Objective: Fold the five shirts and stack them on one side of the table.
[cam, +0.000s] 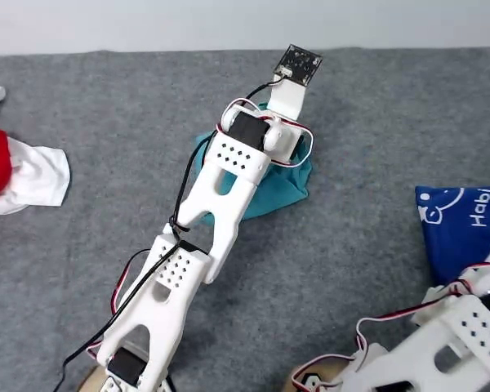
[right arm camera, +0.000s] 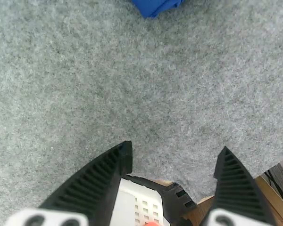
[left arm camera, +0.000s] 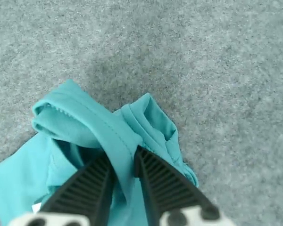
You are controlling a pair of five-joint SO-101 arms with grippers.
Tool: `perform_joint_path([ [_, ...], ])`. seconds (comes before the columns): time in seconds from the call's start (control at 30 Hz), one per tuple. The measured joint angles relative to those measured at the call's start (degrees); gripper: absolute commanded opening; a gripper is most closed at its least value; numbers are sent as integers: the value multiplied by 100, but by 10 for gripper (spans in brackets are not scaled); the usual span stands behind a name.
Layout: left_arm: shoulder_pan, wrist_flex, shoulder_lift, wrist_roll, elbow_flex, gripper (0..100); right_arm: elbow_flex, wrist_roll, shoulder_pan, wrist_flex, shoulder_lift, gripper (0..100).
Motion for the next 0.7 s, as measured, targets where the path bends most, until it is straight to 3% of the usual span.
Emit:
perform_joint_path([
  [0.43,273,-360,334,0,0,11,0,0,0,0,0,292],
  [0.6,273,-360,396,0,0,145,0,0,0,0,0,292],
  [0.7,273,-360,396,0,0,164,0,0,0,0,0,292],
])
